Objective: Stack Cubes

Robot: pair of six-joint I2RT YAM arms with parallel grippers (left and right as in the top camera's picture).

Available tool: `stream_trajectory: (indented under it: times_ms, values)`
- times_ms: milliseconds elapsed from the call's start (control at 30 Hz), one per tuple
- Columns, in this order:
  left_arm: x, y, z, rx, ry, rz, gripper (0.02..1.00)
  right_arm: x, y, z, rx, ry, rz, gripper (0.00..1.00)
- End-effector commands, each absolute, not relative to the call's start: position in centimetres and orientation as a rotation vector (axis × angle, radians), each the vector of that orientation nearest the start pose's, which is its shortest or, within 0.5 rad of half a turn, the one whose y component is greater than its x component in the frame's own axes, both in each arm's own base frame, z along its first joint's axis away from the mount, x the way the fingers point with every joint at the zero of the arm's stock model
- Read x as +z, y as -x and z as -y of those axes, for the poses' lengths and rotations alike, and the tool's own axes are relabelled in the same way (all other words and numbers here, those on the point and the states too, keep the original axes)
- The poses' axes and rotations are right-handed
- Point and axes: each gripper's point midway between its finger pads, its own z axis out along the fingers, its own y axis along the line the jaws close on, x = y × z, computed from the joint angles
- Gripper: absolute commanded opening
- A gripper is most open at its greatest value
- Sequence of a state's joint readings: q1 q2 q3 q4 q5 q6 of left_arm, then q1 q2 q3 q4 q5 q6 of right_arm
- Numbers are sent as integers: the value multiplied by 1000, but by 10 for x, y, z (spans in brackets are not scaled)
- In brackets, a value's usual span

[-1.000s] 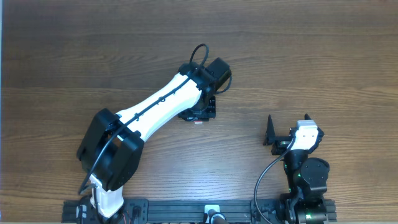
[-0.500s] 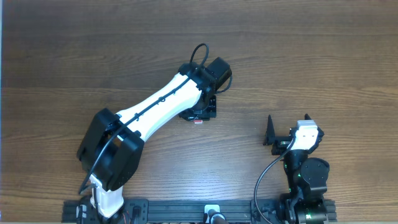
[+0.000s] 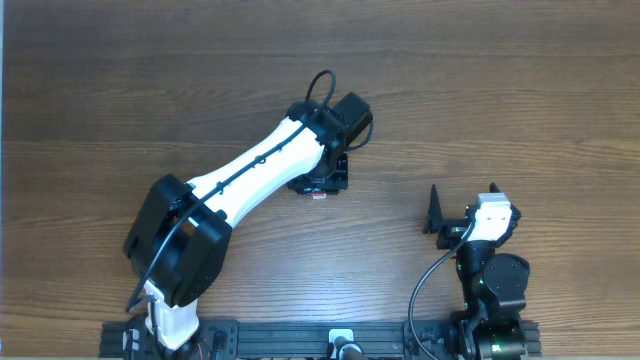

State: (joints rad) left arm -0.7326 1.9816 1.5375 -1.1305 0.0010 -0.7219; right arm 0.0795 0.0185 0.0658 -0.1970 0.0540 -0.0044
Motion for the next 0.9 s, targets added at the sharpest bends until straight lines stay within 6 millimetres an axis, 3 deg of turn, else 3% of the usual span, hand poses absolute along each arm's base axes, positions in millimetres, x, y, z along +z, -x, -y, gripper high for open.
stream_trajectory:
  times_ms: [33, 100, 167, 233, 267, 300, 433, 533, 633, 767, 900]
  values:
    - [60, -277, 251, -11, -32, -3149, 327, 151, -241, -13, 18, 47, -1723, 991]
    - [60, -277, 251, -11, -32, -3148, 404, 151, -241, -13, 18, 48, -1723, 993]
    - [60, -278, 251, -12, -33, -3148, 617, 151, -241, -13, 18, 47, -1723, 993]
    - [60, -279, 252, -18, -33, -3143, 770, 151, -241, -13, 18, 47, -1723, 993]
    - [61, -282, 254, -37, -46, -3129, 934, 151, -241, -13, 18, 47, -1723, 993]
    - [64, -284, 254, -52, -49, -3118, 985, 151, -241, -13, 18, 47, -1723, 991]
    - [83, -297, 249, -109, -18, -3063, 998, 151, -241, -13, 18, 47, -1723, 993]
    - [106, -313, 231, -121, 24, -2989, 998, 151, -241, -13, 18, 47, -1723, 991]
    - [131, -332, 203, -69, 82, -2883, 998, 151, -241, -13, 18, 47, -1723, 991]
    - [168, -360, 151, 58, 152, -2723, 1000, 151, -241, -13, 18, 47, -1723, 993]
    - [195, -374, 98, 145, 256, -2626, 1000, 151, -241, -13, 18, 47, -1723, 991]
